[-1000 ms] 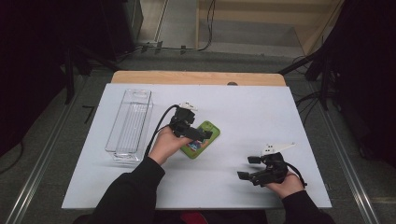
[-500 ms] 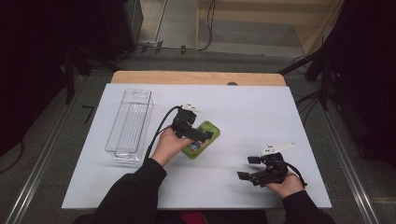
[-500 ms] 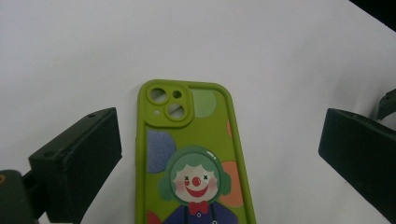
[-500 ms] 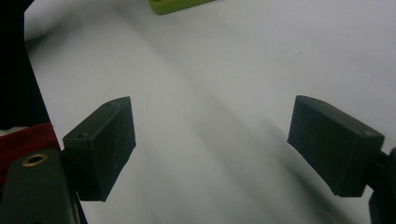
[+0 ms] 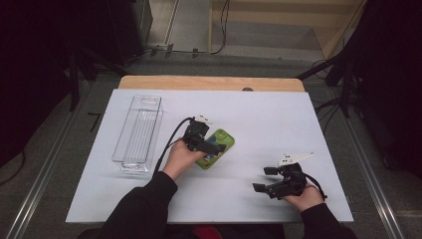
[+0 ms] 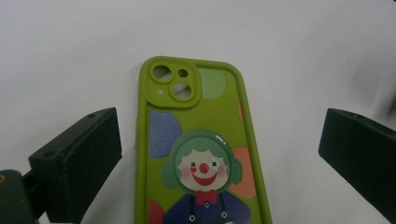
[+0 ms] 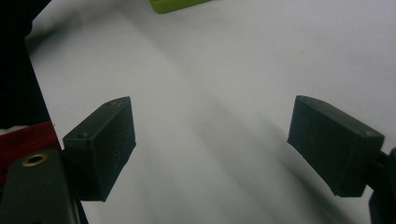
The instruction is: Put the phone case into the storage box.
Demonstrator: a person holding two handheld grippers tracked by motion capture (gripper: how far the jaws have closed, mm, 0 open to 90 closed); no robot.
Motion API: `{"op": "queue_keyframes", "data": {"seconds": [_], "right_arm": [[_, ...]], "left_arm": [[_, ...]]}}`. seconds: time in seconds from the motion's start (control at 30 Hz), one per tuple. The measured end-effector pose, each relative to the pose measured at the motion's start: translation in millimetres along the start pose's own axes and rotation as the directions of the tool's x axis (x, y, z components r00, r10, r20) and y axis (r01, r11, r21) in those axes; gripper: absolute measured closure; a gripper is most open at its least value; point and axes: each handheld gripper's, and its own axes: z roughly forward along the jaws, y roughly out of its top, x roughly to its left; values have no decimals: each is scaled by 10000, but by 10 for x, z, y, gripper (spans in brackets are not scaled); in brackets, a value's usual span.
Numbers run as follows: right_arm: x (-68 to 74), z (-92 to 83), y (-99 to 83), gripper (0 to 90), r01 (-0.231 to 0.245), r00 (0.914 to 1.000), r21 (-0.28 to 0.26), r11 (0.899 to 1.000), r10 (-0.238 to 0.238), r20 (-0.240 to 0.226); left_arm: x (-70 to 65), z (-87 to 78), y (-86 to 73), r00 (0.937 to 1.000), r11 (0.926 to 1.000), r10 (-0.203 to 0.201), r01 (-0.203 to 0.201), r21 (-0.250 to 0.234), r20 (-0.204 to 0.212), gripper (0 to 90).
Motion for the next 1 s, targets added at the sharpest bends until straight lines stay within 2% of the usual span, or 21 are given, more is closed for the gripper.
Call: {"op": "queue_keyframes", "data": {"seconds": [0.3,0.53,0.57,0.8,1.0], "right_arm": [[-1,1,-1,133,-11,10000,-1,10000,11,5],[1,2,0,134,-3,10000,20,10000,3,18],[0,3,-1,133,-8,10000,11,10000,8,27],[-2,2,-1,133,-2,10000,11,10000,2,37],[1,4,-2,133,-41,10000,45,10000,41,68]], "left_arm": [[0,67,-65,9997,9995,-98,104,295,-221,0],[-11,115,-107,9987,9979,-7,40,642,-503,0],[-7,119,-112,9985,9971,114,-74,753,-530,0],[-46,161,-141,9969,9968,161,-99,798,-769,0],[-118,192,-166,9897,9951,566,-452,878,-1316,0]]}}
